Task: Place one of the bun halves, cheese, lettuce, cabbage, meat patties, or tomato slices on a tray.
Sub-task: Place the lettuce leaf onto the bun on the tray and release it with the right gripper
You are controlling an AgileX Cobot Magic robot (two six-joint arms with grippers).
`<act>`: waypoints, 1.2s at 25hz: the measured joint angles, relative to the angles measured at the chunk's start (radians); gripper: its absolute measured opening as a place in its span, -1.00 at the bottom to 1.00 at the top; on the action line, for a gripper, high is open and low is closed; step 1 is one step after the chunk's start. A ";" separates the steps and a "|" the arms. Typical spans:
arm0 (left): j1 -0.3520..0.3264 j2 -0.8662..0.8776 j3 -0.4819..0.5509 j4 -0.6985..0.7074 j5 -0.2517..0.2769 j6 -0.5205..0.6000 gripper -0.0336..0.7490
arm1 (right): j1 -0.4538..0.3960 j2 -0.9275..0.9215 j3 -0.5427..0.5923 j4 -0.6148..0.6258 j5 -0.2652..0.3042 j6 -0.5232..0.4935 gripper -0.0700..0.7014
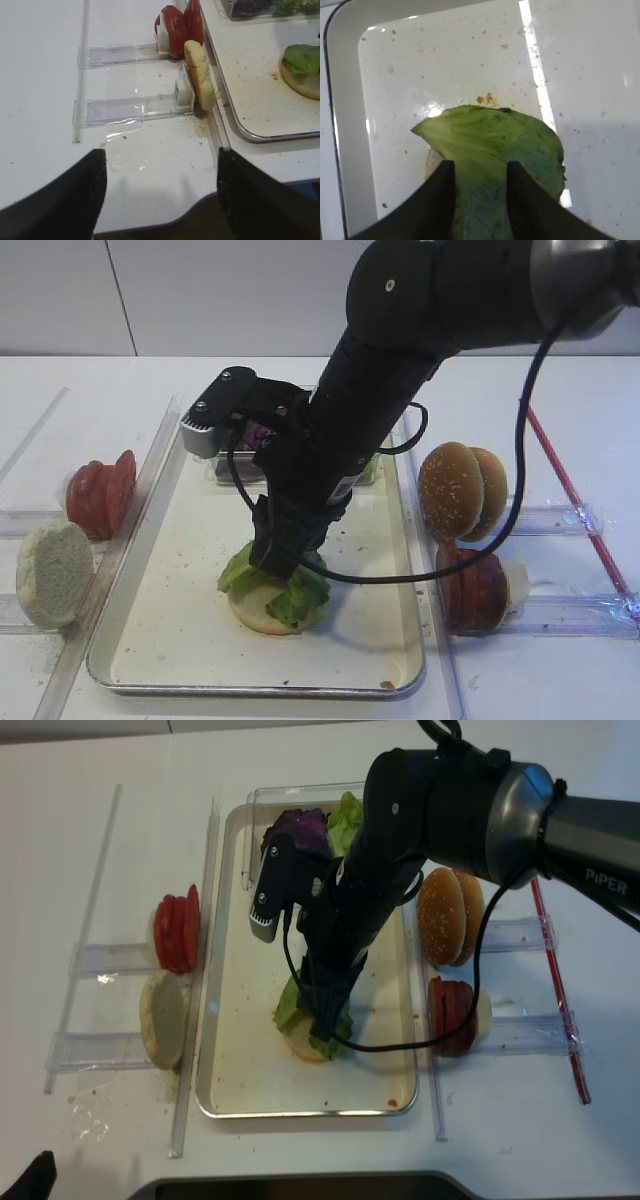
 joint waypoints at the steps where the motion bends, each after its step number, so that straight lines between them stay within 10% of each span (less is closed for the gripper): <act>1: 0.000 0.000 0.000 0.000 0.000 0.000 0.20 | 0.000 0.000 0.000 0.002 0.000 0.000 -0.06; 15: 0.000 0.000 0.000 0.000 0.000 0.000 0.20 | 0.000 0.000 0.000 0.085 0.024 0.025 0.27; 20: 0.000 0.000 0.000 0.000 0.000 0.000 0.20 | 0.000 0.000 -0.012 0.077 0.038 0.119 0.67; 30: 0.000 0.000 0.000 0.000 0.000 0.000 0.20 | 0.000 0.000 -0.210 -0.028 0.131 0.453 0.72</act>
